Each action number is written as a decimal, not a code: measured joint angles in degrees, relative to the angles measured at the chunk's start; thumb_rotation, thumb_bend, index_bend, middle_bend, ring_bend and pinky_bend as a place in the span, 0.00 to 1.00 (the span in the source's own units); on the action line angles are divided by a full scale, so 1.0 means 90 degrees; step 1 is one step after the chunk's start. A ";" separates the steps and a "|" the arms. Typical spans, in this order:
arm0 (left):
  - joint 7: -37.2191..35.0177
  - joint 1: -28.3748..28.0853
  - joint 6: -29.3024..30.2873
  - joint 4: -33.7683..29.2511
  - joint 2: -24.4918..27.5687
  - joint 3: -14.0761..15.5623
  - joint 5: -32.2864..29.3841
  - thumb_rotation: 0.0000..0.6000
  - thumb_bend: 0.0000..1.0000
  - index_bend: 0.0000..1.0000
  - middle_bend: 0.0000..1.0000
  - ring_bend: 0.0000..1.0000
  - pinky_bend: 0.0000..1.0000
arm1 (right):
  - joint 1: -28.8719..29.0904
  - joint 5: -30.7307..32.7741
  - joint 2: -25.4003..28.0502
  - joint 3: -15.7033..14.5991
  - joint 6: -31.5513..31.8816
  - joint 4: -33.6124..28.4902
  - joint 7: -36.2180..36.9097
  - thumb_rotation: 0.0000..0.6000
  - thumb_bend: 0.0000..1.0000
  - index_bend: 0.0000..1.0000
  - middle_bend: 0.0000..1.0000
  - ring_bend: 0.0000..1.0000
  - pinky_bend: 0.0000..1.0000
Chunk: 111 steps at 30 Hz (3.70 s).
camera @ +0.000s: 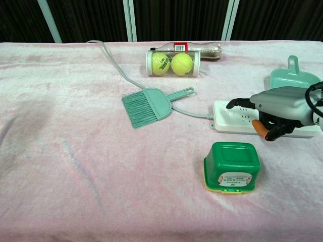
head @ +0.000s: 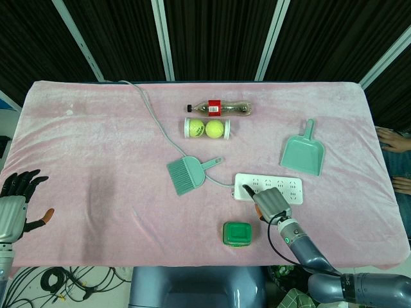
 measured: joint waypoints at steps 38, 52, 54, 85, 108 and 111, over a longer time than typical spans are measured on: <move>-0.0130 0.0039 0.0053 0.0045 0.0059 0.0021 0.0066 1.00 0.26 0.19 0.10 0.05 0.01 | 0.0112 0.0232 -0.0071 -0.0151 -0.0028 0.0192 0.0042 1.00 0.75 0.10 0.99 1.00 1.00; -0.0104 0.0018 0.0007 0.0041 0.0068 0.0016 0.0043 1.00 0.26 0.19 0.10 0.05 0.01 | 0.0119 0.0366 -0.0186 -0.0355 -0.0131 0.0409 -0.0053 1.00 0.75 0.28 0.99 1.00 1.00; -0.0088 0.0013 -0.0010 0.0032 0.0071 0.0016 0.0026 1.00 0.26 0.19 0.10 0.05 0.01 | 0.0125 0.0416 -0.0218 -0.0407 -0.0132 0.0469 -0.0149 1.00 0.75 0.32 0.99 1.00 1.00; -0.0158 0.0052 0.0070 0.0025 0.0088 0.0030 0.0075 1.00 0.26 0.19 0.10 0.05 0.01 | -0.0489 -0.0951 0.1163 0.0171 0.1620 -0.1094 0.0696 1.00 0.16 0.12 0.20 0.40 0.33; -0.0203 0.0112 0.0447 0.0175 -0.0031 0.0172 0.0712 1.00 0.26 0.19 0.10 0.05 0.00 | -0.3934 -0.4273 0.1270 -0.0983 0.4831 0.1445 0.3478 1.00 0.08 0.10 0.07 0.25 0.17; -0.0128 0.0125 0.0453 0.0175 -0.0042 0.0249 0.0824 1.00 0.26 0.19 0.10 0.05 0.00 | -0.3928 -0.4232 0.1283 -0.0876 0.4604 0.1546 0.3636 1.00 0.08 0.11 0.07 0.25 0.17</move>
